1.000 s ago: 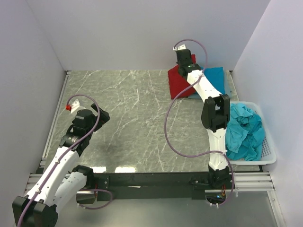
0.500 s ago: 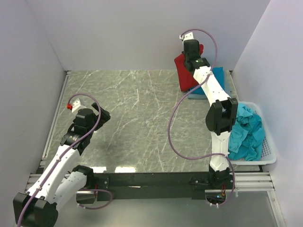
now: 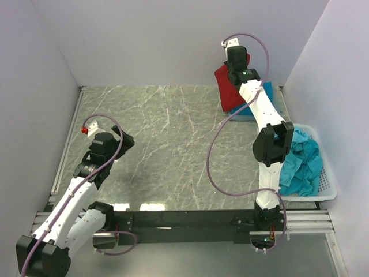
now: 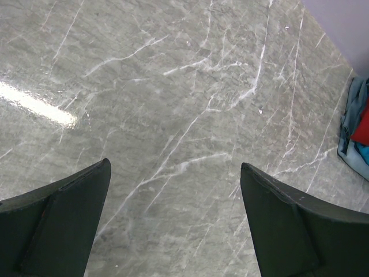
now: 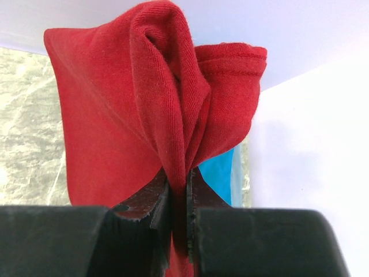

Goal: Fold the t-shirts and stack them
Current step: Neatly place the folded tshirt to the corner

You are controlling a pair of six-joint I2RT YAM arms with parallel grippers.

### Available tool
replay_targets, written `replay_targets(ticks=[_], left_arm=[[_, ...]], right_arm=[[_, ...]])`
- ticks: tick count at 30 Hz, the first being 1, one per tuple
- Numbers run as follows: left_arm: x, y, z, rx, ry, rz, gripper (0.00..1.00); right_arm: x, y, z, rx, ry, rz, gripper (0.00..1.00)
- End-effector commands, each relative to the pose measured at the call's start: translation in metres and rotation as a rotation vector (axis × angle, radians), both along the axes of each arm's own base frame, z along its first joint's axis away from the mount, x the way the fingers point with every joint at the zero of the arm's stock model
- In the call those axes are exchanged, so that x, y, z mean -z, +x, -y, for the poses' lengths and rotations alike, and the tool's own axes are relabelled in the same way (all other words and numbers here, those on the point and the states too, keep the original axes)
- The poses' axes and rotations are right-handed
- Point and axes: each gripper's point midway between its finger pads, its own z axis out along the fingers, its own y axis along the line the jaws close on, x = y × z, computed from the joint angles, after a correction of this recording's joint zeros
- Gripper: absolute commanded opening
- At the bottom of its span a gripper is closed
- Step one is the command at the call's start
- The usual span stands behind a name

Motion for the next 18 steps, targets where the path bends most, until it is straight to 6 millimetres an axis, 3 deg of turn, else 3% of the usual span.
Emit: replay_targets(ticks=[1,10,18], left_arm=[[-0.012,0.004,0.001,0.006,-0.014,0.05,0.99],[-0.01,0.005,0.004,0.014,-0.02,0.042,1.0],[-0.01,0.005,0.004,0.015,-0.023,0.045,1.0]], right_arm=[[-0.1,-0.02,0.011,0.01,0.07,0.211,0.0],[-0.101,-0.027,0.015,0.0,0.084,0.2,0.0],[-0.077,-0.018,0.024,0.0,0.111,0.153,0.0]])
